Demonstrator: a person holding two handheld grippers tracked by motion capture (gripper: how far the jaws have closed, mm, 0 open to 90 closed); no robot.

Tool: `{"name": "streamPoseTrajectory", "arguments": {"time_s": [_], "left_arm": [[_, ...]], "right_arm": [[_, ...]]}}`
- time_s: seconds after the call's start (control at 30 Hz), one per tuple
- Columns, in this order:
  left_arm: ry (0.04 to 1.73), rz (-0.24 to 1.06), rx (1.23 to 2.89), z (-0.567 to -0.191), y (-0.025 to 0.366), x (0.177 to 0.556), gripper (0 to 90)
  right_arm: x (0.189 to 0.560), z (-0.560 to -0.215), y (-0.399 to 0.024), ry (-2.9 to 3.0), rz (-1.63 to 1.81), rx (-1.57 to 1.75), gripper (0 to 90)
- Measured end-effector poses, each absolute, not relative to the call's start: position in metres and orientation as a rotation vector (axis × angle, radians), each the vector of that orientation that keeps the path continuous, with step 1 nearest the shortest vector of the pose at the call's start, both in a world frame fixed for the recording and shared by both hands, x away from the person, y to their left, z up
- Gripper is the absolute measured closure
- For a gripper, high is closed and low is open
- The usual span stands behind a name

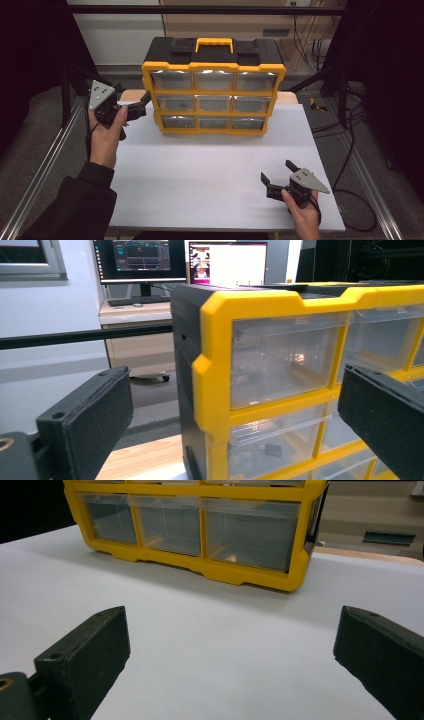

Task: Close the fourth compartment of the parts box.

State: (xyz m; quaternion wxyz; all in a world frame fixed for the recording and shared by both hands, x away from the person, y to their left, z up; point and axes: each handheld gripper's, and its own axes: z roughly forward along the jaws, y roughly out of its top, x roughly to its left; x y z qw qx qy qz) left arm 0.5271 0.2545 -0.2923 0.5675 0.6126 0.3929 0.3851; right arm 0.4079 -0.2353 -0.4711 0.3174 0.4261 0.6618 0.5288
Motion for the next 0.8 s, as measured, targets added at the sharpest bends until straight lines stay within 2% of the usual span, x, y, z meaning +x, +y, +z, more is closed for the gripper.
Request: {"name": "streamPoseTrajectory", "arguments": {"time_s": [0.8], "left_arm": [[0.943, 0.920, 1.421, -0.285, 0.291, 0.516, 0.5]], "right_arm": [[0.408, -0.471, -0.235, 1.744, 1.383, 1.129, 1.9]]}}
